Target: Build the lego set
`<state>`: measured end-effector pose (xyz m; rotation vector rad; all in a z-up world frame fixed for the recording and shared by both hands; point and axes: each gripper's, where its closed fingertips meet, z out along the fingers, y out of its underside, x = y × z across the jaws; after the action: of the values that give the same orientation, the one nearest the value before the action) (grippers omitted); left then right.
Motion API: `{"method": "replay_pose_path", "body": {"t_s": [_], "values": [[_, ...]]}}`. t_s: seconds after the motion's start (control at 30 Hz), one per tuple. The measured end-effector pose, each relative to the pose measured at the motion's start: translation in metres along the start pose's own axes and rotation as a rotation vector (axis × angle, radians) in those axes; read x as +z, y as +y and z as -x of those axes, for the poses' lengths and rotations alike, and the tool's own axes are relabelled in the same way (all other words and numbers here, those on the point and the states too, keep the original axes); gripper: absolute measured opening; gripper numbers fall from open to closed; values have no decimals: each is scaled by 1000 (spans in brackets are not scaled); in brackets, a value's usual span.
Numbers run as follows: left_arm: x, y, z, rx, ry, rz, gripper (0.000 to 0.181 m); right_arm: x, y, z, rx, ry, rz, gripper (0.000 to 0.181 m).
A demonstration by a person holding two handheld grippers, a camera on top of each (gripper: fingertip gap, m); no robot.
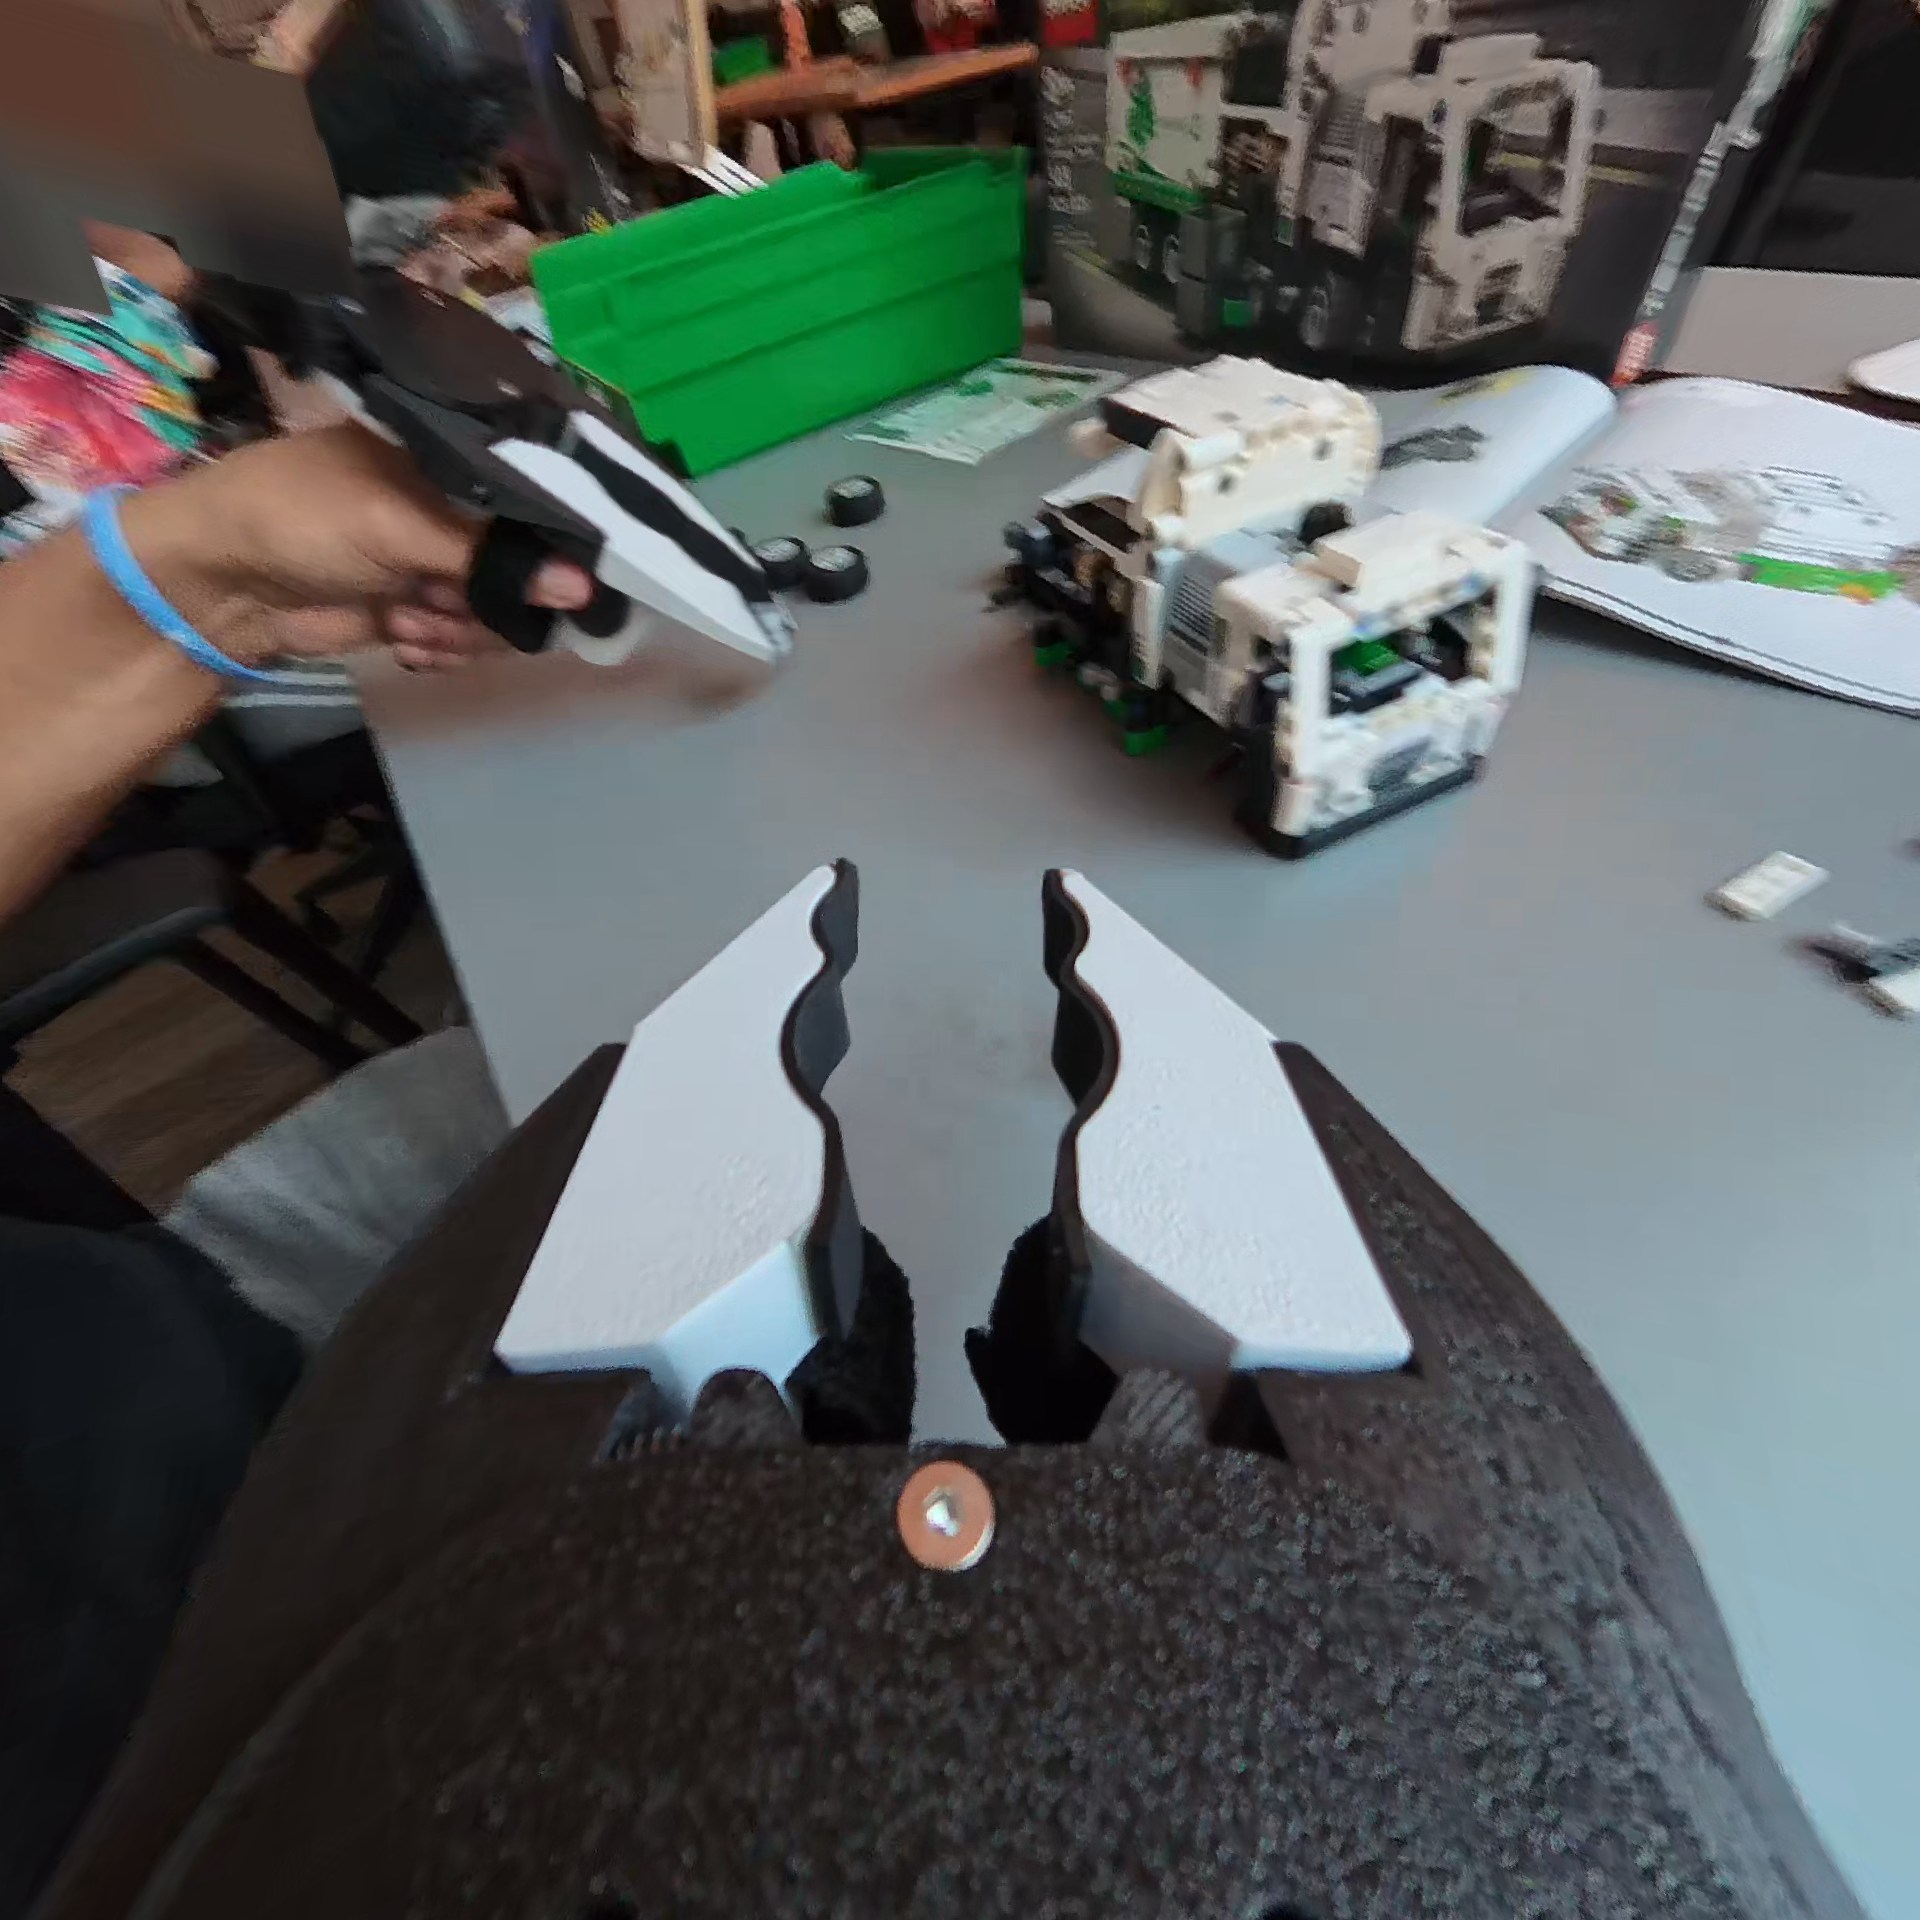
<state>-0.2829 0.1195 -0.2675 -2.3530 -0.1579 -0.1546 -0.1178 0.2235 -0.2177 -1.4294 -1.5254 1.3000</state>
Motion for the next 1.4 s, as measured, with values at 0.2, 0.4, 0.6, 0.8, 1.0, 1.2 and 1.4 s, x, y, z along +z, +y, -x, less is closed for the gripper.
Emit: {"method": "replay_pose_path", "body": {"t_s": [0.2,0.4,0.6,0.8,1.0,1.2,1.4], "values": [[-47,-69,-127,-529,915,-353,16,13,-39,64,-297,23,-186,38],[-51,-77,-175,-735,1206,-357,15,14,-49,81,-515,193,-188,34],[-44,-76,-197,-704,1218,-314,15,7,-55,83,-518,184,-226,17],[-44,-78,-199,-659,1235,-332,15,3,-55,83,-550,181,-239,18],[-50,-80,-192,-653,1231,-359,15,2,-57,83,-559,181,-243,17],[-50,-78,-192,-620,1222,-343,15,3,-56,86,-552,154,-218,17],[-28,-71,-140,-245,743,-449,43,7,-38,41,-560,98,211,16]]}}
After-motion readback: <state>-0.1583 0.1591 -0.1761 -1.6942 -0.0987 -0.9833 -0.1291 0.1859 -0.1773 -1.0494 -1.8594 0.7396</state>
